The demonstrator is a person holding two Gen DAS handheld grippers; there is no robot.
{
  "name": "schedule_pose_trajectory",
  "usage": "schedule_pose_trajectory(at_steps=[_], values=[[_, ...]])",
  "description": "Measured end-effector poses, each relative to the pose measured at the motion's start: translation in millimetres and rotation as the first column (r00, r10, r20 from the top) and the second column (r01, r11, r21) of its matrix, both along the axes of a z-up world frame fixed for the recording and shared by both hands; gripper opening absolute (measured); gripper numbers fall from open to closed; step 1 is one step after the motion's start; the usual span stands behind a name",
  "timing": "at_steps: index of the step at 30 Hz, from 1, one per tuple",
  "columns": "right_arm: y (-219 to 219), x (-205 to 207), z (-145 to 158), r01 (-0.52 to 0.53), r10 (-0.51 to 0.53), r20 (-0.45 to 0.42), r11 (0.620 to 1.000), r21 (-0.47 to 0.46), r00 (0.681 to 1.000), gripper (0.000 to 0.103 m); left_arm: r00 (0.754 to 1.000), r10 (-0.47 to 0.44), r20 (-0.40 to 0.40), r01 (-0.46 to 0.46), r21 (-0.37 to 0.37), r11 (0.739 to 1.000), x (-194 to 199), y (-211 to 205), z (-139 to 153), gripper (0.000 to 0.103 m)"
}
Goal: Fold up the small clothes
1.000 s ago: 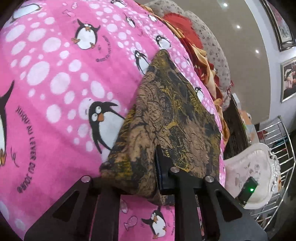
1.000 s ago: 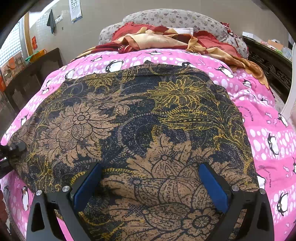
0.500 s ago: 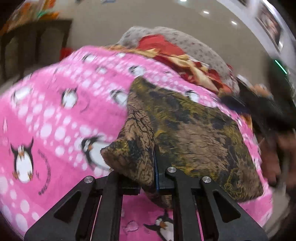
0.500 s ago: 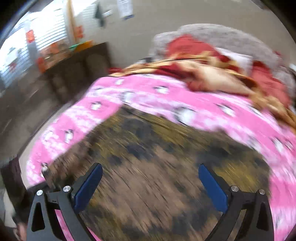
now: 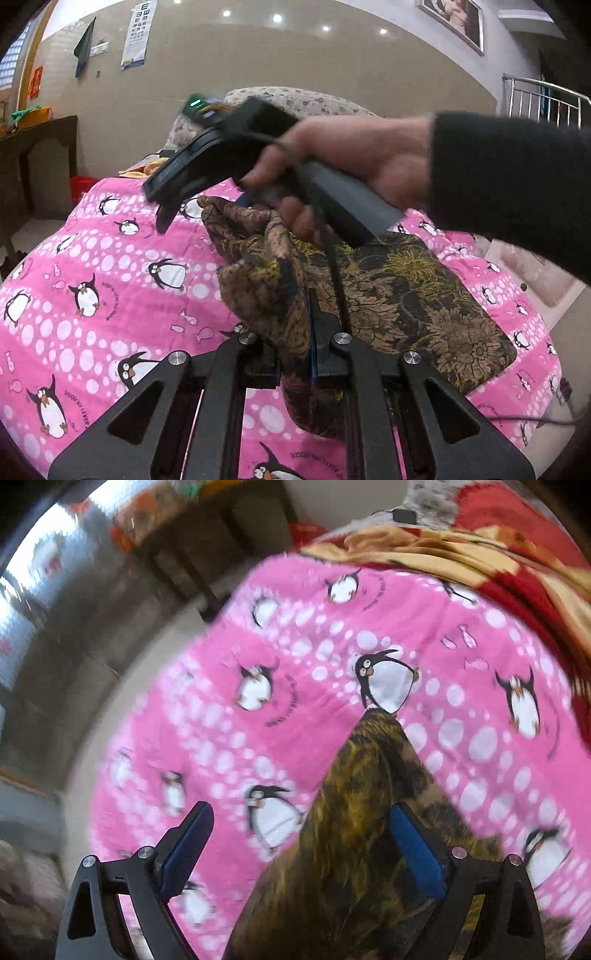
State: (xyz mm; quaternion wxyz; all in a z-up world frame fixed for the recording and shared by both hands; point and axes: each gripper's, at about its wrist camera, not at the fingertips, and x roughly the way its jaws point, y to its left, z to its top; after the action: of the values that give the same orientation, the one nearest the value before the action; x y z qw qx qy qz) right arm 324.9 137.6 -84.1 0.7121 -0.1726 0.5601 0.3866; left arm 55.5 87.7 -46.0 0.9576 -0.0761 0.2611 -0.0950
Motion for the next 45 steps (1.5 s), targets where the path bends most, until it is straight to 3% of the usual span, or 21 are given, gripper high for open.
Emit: schedule_pose_trajectory(at_steps=[2,4,6,9,14,18,23,26,31,33,35,39,42,45], values=[[10.5,0.1,-6.0,-0.021,0.024,0.038,0.996,-0.091,0.999,0.081,1.0,0.0,-0.002,0.0,-0.005,1.0,3.1,2.6,0.7,0.009],[13.5,0.0,-10.3,-0.024,0.034,0.06,0.987,-0.158,0.998,0.049,1.0,-0.002,-0.004,0.002,-0.015,1.0,3.1,3.3,1.8,0.009],[9.7,-0.3,-8.4,-0.016,0.032,0.086,0.983,-0.181,0.996,0.028,1.0,-0.011,-0.008,0.011,-0.032,0.999,0.0,2.1,4.8,0.009],[-13.9,1.8,11.4,0.029,-0.017,0.1,0.993,-0.118,0.995,0.014,0.999,-0.044,0.011,0.045,-0.051,0.998,-6.3,-5.8,12.5,0.009],[-99.0,-1.3,57.0,0.123,-0.123,0.098,0.992,0.003,0.988,0.011,0.986,-0.163,0.041,0.165,-0.078,0.983,-13.2,-43.5,31.7,0.009],[-199.2,-12.3,80.3,0.233,-0.238,0.071,0.97,0.071,0.969,0.011,0.948,-0.319,0.026,0.32,-0.097,0.943,-14.6,-104.4,37.4,0.009],[-323.0,-20.0,74.3,0.379,-0.382,0.022,0.921,0.091,0.924,0.011,0.887,-0.46,-0.036,0.454,-0.112,0.884,-10.7,-182.7,30.4,0.009],[-378.5,-20.2,56.8,0.449,-0.45,-0.01,0.89,0.08,0.893,0.011,0.868,-0.49,-0.084,0.481,-0.11,0.87,-1.7,-216.3,19.4,0.009],[-419.3,-7.0,19.1,0.517,-0.509,-0.088,0.844,0.142,0.856,0.011,0.861,-0.47,-0.195,0.466,-0.067,0.882,14.3,-252.8,-10.1,0.009],[-420.1,-2.1,0.2,0.519,-0.509,-0.101,0.842,0.146,0.855,0.011,0.865,-0.455,-0.212,0.453,-0.059,0.889,15.8,-254.3,-15.3,0.009],[-428.8,2.0,-9.7,0.542,-0.53,-0.114,0.816,0.199,0.84,0.011,0.867,-0.443,-0.228,0.444,-0.054,0.895,16.2,-256.4,-18.6,0.009],[-449.0,4.4,-11.1,0.597,-0.565,-0.191,0.754,0.274,0.802,0.011,0.854,-0.452,-0.257,0.453,-0.059,0.89,7.5,-267.0,-21.3,0.015],[-471.8,-3.3,7.1,0.644,-0.62,-0.189,0.688,0.334,0.761,0.011,0.826,-0.495,-0.271,0.49,-0.089,0.867,-13.1,-266.7,-24.4,0.026],[-491.4,-25.7,34.1,0.658,-0.656,-0.164,0.64,0.397,0.737,0.012,0.798,-0.54,-0.268,0.534,-0.103,0.839,-38.8,-248.7,-22.7,0.026]])
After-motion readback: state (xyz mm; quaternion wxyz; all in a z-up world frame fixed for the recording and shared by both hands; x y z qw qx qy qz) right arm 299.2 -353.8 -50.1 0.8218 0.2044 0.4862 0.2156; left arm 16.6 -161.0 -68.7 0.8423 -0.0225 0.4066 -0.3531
